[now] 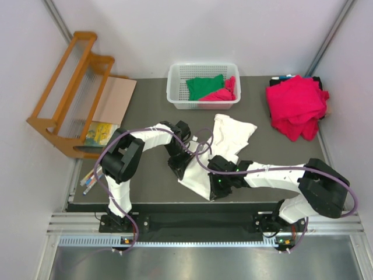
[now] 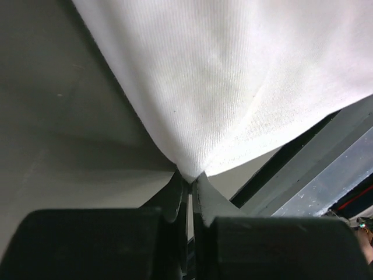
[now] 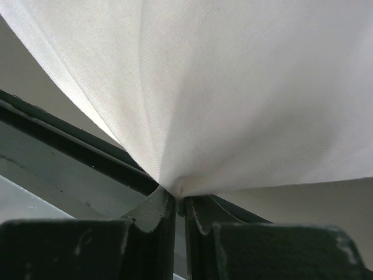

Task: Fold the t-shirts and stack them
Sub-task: Fold the tshirt

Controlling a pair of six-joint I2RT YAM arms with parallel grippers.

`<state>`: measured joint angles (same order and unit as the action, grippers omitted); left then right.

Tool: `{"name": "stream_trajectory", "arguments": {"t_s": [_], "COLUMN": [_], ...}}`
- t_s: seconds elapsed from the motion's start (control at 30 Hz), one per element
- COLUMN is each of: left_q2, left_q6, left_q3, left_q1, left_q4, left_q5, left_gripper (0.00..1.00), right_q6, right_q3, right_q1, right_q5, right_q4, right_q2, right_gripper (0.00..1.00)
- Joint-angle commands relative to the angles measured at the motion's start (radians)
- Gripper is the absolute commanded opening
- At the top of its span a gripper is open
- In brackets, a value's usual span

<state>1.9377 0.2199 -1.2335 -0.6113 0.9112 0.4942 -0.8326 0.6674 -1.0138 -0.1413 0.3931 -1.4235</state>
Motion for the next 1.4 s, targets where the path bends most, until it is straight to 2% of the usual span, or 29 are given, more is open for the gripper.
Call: {"name": "stream_trajectory", "arguments": {"t_s": [0.0,0.03,0.27,0.47,0.67,0.87,1.03,1.23,1.37], "left_q2": [-0.009,-0.019,-0.140,-0.299,-0.462,-0.503,-0.468,-0.375,-0.233], "left_q6": [0.062,0.068,0.153,0.245,0.245,0.254,0.231,0.191,0.132], "left_q3": [0.002,0.000,-0.011,0.080,0.132,0.086,-0.027,-0.214,-0.346], "left_q1": [-0.013,-0.013,-0.013,-0.015,-0.013,-0.015,-0.013,0.013,0.039], "left_q4": [-0.037,-0.016,0.153,0.276,0.347,0.387,0.354,0.255,0.175], "left_q5": [0.000,-0.002,-0.052,-0.216,-0.195,-0.184,-0.187,-0.204,-0.232], "left_gripper": [0.00,0.00,0.00,0.04,0.04,0.05,0.05,0.02,0.01], "right_q6": [0.015,0.016,0.023,-0.017,-0.102,-0.145,-0.080,0.009,0.072], "right_q3": [0.009,0.015,0.018,0.018,0.024,0.072,0.169,0.222,0.227], "right_q1": [-0.006,-0.006,-0.009,-0.109,-0.233,-0.276,-0.194,-0.003,0.144], "right_q5": [-0.012,-0.006,0.009,0.006,0.016,0.032,0.100,0.108,0.106], "right_q4": [-0.031,-0.023,0.067,0.171,0.204,0.204,0.302,0.348,0.354], "right_q2": [0.015,0.020,0.107,0.207,0.244,0.253,0.285,0.373,0.394], "right_gripper": [0.03,0.00,0.00,0.00,0.00,0.00,0.00,0.00,0.00]}}
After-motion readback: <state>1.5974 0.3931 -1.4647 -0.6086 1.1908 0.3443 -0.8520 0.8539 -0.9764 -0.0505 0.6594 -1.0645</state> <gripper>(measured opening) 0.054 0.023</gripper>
